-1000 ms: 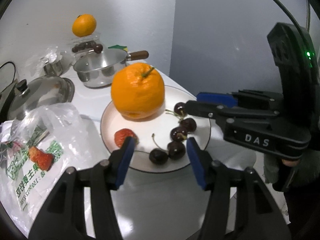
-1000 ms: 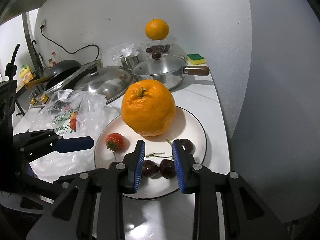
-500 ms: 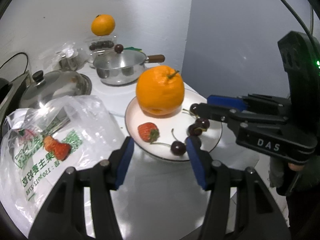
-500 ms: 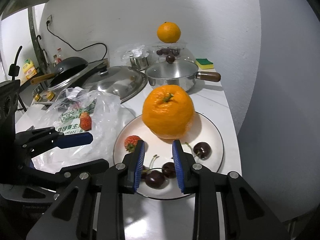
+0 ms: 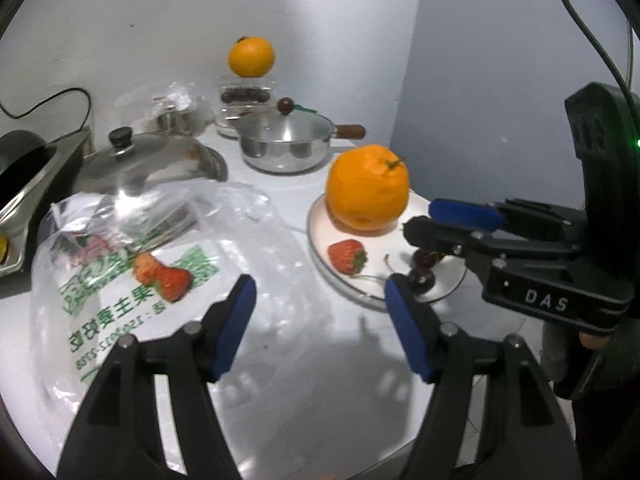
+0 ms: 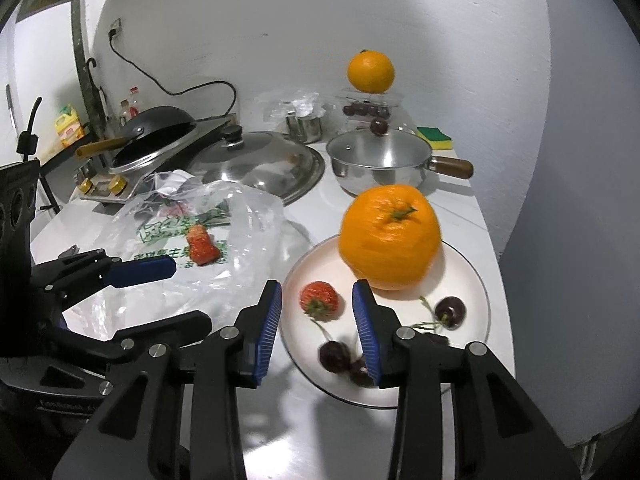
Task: Organize fruits
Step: 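Move both open grippers from the plate over the strawberries in the plastic bag, then close the right gripper on a large red strawberry while the left gripper grasps a smaller strawberry, then lift both held strawberries out of the bag toward the white plate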
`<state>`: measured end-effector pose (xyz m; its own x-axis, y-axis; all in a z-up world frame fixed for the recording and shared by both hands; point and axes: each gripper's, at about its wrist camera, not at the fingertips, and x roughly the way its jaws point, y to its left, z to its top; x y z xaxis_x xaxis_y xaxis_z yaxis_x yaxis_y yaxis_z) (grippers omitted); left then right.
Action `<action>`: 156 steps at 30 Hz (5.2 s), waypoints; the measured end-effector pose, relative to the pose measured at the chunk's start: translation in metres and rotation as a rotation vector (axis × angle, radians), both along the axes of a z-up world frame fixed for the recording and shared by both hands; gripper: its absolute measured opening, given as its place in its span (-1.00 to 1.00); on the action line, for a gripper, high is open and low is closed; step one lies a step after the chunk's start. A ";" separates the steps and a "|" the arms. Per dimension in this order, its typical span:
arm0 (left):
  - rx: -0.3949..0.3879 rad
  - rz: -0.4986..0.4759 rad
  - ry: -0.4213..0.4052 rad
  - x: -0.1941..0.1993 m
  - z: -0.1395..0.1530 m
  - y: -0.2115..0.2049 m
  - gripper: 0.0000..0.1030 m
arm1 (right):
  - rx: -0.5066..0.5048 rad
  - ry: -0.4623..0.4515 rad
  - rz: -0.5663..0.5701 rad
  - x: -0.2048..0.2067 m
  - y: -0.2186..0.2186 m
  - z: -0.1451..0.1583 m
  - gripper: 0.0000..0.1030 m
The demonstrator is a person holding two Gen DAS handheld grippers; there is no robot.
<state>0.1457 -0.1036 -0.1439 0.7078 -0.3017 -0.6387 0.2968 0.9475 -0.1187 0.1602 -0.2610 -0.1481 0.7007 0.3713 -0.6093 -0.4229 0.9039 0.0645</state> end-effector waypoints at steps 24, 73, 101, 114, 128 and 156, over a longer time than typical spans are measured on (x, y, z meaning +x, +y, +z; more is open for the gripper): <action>-0.049 0.133 -0.010 -0.014 -0.004 0.081 0.33 | -0.050 0.004 0.093 -0.005 0.074 0.003 -0.24; -0.051 0.280 0.049 0.026 -0.038 0.172 0.33 | -0.088 0.135 0.226 0.067 0.178 -0.050 -0.01; -0.073 0.271 0.085 0.038 -0.056 0.177 0.33 | -0.161 0.177 0.193 0.091 0.203 -0.081 0.02; -0.041 0.263 0.065 0.033 -0.043 0.164 0.33 | -0.103 0.137 0.198 0.084 0.183 -0.065 -0.19; 0.045 0.225 0.038 0.049 -0.026 0.127 0.33 | -0.012 0.064 0.171 0.076 0.136 -0.026 -0.19; 0.056 0.224 0.140 0.108 -0.066 0.118 0.15 | 0.067 0.098 0.147 0.101 0.119 -0.040 -0.19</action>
